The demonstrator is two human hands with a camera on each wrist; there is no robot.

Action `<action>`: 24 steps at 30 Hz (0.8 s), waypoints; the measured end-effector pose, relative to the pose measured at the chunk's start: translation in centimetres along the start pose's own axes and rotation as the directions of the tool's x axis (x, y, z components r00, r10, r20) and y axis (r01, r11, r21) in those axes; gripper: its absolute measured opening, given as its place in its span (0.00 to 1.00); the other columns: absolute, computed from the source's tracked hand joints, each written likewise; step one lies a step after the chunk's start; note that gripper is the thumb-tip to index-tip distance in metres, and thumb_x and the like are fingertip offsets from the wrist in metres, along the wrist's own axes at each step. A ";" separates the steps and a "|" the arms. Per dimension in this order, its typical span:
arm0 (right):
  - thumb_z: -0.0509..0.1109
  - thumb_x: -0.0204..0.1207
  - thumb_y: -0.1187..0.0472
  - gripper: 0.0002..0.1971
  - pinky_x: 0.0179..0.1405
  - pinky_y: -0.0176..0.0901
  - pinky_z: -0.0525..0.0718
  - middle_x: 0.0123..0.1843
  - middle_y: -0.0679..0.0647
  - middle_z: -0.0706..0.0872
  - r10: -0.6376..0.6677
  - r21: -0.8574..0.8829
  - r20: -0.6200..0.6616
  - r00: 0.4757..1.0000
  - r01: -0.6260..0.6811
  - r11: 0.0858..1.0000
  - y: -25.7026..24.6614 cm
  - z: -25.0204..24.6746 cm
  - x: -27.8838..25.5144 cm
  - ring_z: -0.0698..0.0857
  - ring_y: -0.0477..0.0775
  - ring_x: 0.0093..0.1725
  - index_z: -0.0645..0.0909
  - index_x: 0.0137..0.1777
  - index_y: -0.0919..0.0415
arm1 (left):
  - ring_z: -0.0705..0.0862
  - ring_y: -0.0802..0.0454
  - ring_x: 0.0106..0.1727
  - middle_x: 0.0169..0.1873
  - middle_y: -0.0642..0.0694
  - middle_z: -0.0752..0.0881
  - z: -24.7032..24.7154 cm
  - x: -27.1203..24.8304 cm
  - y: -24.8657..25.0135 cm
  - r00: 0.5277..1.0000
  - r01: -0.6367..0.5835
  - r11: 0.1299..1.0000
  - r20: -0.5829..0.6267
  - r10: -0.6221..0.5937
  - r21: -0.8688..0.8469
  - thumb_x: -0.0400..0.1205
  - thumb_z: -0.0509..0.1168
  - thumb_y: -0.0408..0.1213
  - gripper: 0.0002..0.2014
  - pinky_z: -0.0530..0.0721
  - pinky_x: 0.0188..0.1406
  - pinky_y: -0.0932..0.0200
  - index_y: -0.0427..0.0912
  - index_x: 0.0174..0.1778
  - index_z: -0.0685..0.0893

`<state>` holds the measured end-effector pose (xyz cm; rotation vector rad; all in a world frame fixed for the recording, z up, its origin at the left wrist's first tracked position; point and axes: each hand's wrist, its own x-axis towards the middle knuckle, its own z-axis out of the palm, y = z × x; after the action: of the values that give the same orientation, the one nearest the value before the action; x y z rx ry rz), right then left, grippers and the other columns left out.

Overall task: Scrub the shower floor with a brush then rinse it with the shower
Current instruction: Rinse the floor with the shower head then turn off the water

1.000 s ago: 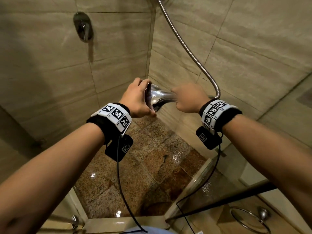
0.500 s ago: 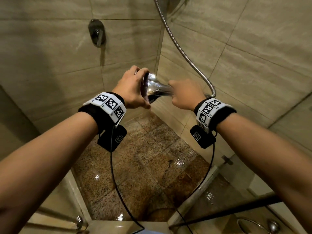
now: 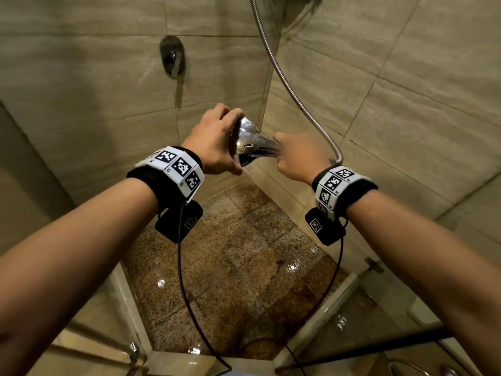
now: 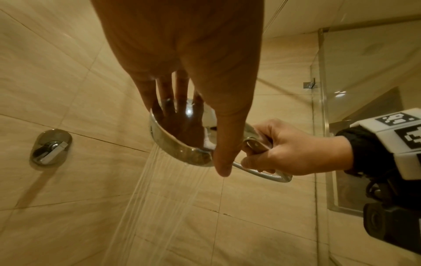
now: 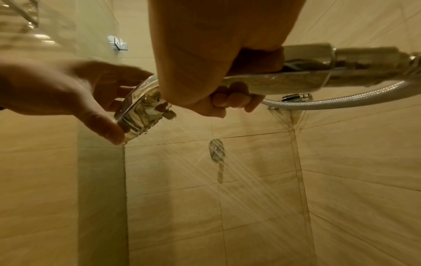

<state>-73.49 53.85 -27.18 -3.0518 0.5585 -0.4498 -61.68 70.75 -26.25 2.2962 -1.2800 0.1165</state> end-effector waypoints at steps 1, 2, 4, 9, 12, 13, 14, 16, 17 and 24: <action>0.64 0.68 0.62 0.06 0.44 0.53 0.84 0.36 0.57 0.83 -0.001 0.002 0.002 1.000 0.001 1.000 -0.1 0.1 0.0 0.83 0.65 0.40 0.76 0.45 0.53 | 0.70 0.45 0.66 0.65 0.45 0.71 0.0 -0.1 -0.1 1.000 0.004 1.000 -0.001 -0.004 -0.002 0.54 0.85 0.47 0.53 0.78 0.64 0.43 0.46 0.74 0.68; 0.64 0.68 0.62 0.06 0.44 0.53 0.84 0.35 0.56 0.82 -0.002 0.003 0.002 1.000 0.002 1.000 -0.1 0.2 0.0 0.83 0.65 0.40 0.76 0.45 0.53 | 0.70 0.45 0.66 0.65 0.45 0.71 0.0 -0.2 -0.1 1.000 0.006 1.000 -0.002 -0.006 -0.002 0.54 0.85 0.47 0.53 0.78 0.64 0.43 0.46 0.74 0.68; 0.64 0.68 0.62 0.06 0.43 0.52 0.84 0.34 0.55 0.81 -0.006 -0.004 0.000 1.000 0.006 1.000 -0.3 0.3 0.1 0.82 0.64 0.38 0.75 0.44 0.53 | 0.70 0.45 0.66 0.66 0.45 0.70 -0.1 -0.4 -0.2 1.000 0.011 1.000 -0.001 -0.011 0.001 0.54 0.85 0.46 0.53 0.77 0.65 0.44 0.46 0.75 0.67; 0.64 0.70 0.64 0.05 0.42 0.46 0.81 0.33 0.55 0.81 -0.036 -0.025 -0.002 0.999 0.036 0.999 -0.5 0.6 0.3 0.77 0.60 0.34 0.75 0.44 0.54 | 0.69 0.46 0.68 0.68 0.44 0.70 0.0 -1.1 -0.5 0.999 0.033 0.999 -0.008 -0.033 0.008 0.56 0.85 0.46 0.53 0.76 0.66 0.45 0.45 0.76 0.66; 0.64 0.70 0.64 0.06 0.39 0.43 0.77 0.33 0.55 0.81 -0.040 -0.031 0.004 0.999 0.040 0.999 -0.6 0.8 0.1 0.77 0.59 0.34 0.76 0.44 0.54 | 0.68 0.46 0.68 0.69 0.45 0.69 0.1 -1.4 -0.6 0.999 0.035 0.999 0.002 -0.035 0.018 0.57 0.84 0.46 0.52 0.76 0.66 0.48 0.46 0.76 0.66; 0.65 0.70 0.64 0.05 0.38 0.43 0.76 0.33 0.56 0.81 -0.039 -0.022 0.011 0.999 0.039 0.999 -0.7 0.9 0.0 0.77 0.60 0.34 0.76 0.44 0.54 | 0.68 0.46 0.68 0.69 0.45 0.69 0.2 -1.5 -0.6 0.999 0.034 0.999 0.003 -0.034 0.020 0.57 0.84 0.46 0.52 0.75 0.65 0.48 0.46 0.76 0.66; 0.65 0.70 0.64 0.05 0.37 0.44 0.75 0.32 0.56 0.80 -0.037 -0.012 0.016 0.999 0.037 0.999 -0.7 1.0 -0.1 0.77 0.60 0.34 0.75 0.43 0.54 | 0.68 0.46 0.68 0.69 0.45 0.69 0.2 -1.5 -0.6 1.000 0.031 0.999 0.003 -0.031 0.023 0.57 0.84 0.45 0.51 0.75 0.65 0.48 0.46 0.76 0.66; 0.65 0.70 0.65 0.05 0.36 0.43 0.73 0.32 0.55 0.79 -0.033 0.005 0.020 0.999 0.032 0.999 -0.8 1.1 -0.2 0.78 0.60 0.34 0.76 0.43 0.55 | 0.69 0.46 0.68 0.68 0.45 0.70 0.2 -1.6 -0.6 1.000 0.030 0.999 0.003 -0.030 0.031 0.57 0.84 0.46 0.51 0.75 0.65 0.48 0.46 0.75 0.66; 0.65 0.70 0.65 0.05 0.36 0.43 0.73 0.32 0.55 0.79 -0.032 0.009 0.024 0.999 0.032 0.999 -0.8 1.1 -0.2 0.78 0.60 0.34 0.76 0.43 0.55 | 0.69 0.46 0.68 0.68 0.45 0.70 0.2 -1.7 -0.7 1.000 0.030 0.999 0.004 -0.030 0.034 0.57 0.84 0.46 0.51 0.76 0.64 0.48 0.46 0.75 0.67; 0.65 0.69 0.63 0.05 0.36 0.44 0.74 0.33 0.56 0.80 -0.040 0.020 0.027 0.999 0.039 0.999 -1.0 1.9 -0.3 0.79 0.61 0.35 0.77 0.45 0.56 | 0.69 0.46 0.67 0.67 0.46 0.70 0.2 -2.2 -0.9 0.999 0.040 0.998 0.013 -0.041 0.054 0.56 0.84 0.47 0.50 0.77 0.62 0.47 0.48 0.74 0.67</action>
<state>-72.84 54.83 -28.98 -3.0502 0.4902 -0.4107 -62.15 72.77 -27.46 2.3711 -1.2503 0.1227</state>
